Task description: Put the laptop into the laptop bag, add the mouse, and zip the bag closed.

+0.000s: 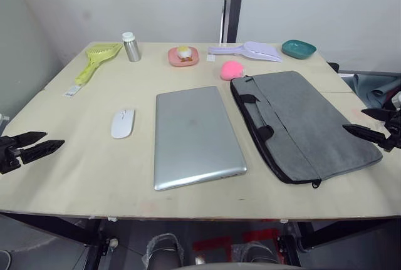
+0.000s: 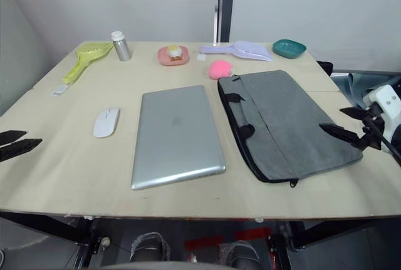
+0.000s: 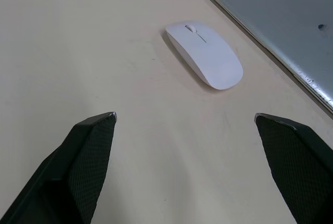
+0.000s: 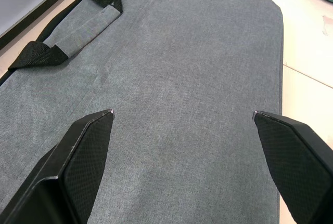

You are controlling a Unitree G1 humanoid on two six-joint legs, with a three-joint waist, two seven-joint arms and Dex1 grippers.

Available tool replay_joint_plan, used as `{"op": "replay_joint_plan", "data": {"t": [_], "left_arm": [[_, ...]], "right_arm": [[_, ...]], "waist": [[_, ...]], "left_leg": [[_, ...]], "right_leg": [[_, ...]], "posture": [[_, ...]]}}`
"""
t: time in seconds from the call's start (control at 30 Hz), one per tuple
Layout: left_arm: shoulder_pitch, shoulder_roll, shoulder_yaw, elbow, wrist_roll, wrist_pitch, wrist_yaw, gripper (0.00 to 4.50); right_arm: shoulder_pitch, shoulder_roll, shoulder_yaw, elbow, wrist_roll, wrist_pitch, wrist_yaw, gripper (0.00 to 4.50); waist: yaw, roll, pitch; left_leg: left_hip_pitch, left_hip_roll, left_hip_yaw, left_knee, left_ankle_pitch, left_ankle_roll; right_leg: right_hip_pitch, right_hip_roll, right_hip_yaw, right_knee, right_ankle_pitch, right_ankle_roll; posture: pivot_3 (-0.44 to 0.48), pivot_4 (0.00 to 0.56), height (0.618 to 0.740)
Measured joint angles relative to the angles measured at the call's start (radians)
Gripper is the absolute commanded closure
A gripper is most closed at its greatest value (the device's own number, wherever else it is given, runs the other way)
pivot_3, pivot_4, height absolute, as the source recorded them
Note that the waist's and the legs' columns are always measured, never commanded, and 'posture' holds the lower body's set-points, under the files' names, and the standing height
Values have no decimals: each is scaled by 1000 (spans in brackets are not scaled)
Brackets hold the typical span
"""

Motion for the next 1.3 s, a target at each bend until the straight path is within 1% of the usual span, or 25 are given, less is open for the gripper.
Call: {"op": "replay_joint_plan", "data": {"t": [0.2, 0.4, 0.67, 0.8, 0.93, 1.0, 1.13, 1.17, 1.23, 1.3], "left_arm": [[-1, 0, -1, 1, 1, -1, -4, 23], [-11, 0, -31, -1, 12, -12, -7, 23], [-21, -14, -31, -51, 0, 1, 3, 23], [-24, -71, -41, -151, -23, 41, 32, 23], [-45, -141, -50, -257, -90, 113, 54, 23], [-79, -180, -75, -313, -115, 169, 93, 0], [-171, -285, -147, -366, -154, 321, 228, 0], [-199, -314, -156, -370, -175, 373, 271, 0], [-224, -350, -157, -395, -216, 454, 324, 0], [-250, -383, -160, -440, -269, 562, 386, 0]], "right_arm": [[-6, 5, 17, -1, 0, -1, -2, 0], [-16, 11, 20, -1, 0, -2, -4, 0], [-29, 11, 22, 0, 0, -2, -7, 0], [-35, 31, 34, -5, 2, -1, -18, 0], [-55, 64, 63, -38, 7, 16, -33, 0], [-77, 78, 84, -71, 24, 30, -38, 552], [-153, 122, 149, -144, 45, 52, -55, 1873], [-183, 141, 175, -164, 52, 62, -59, 2298], [-222, 166, 222, -188, 62, 73, -64, 2932], [-302, 213, 314, -200, 49, 79, -71, 3643]], "waist": [[0, 0, 0], [0, 0, 0], [0, 0, 0], [1, 0, 0], [1, 0, 0], [1, 1, 0], [0, 2, -1], [-1, 2, -1], [-6, 2, -1], [-12, 2, -1]], "left_leg": [[0, 0, 0, 0, 0, 0], [0, 0, 0, 0, 0, 0], [0, 0, 0, 0, 0, 0], [0, 0, 0, 1, 0, 0], [0, 0, 0, 1, 0, 0], [0, 0, 0, 2, 0, 1], [0, 0, -1, 4, 1, 1], [-1, 0, -1, 5, 1, 1], [-1, 0, -1, 5, 2, 2], [-2, 0, -1, 5, 2, 2]], "right_leg": [[0, 0, 0, 0, 0, 0], [0, 0, 0, 0, 0, 0], [0, 0, 0, 0, 0, 0], [0, 0, 0, 1, 0, 0], [0, 0, 0, 2, 0, 0], [0, 0, 0, 2, 0, 0], [0, 0, 0, 4, 0, -1], [0, 0, 0, 5, 0, -1], [0, 0, 0, 5, 1, -1], [0, 0, 0, 5, 1, -1]], "posture": [[0, 150, 740], [0, 150, 740], [0, 150, 740], [0, 150, 740], [0, 150, 740], [0, 150, 740], [0, 150, 740], [0, 150, 740], [0, 150, 740], [0, 150, 740]]}}
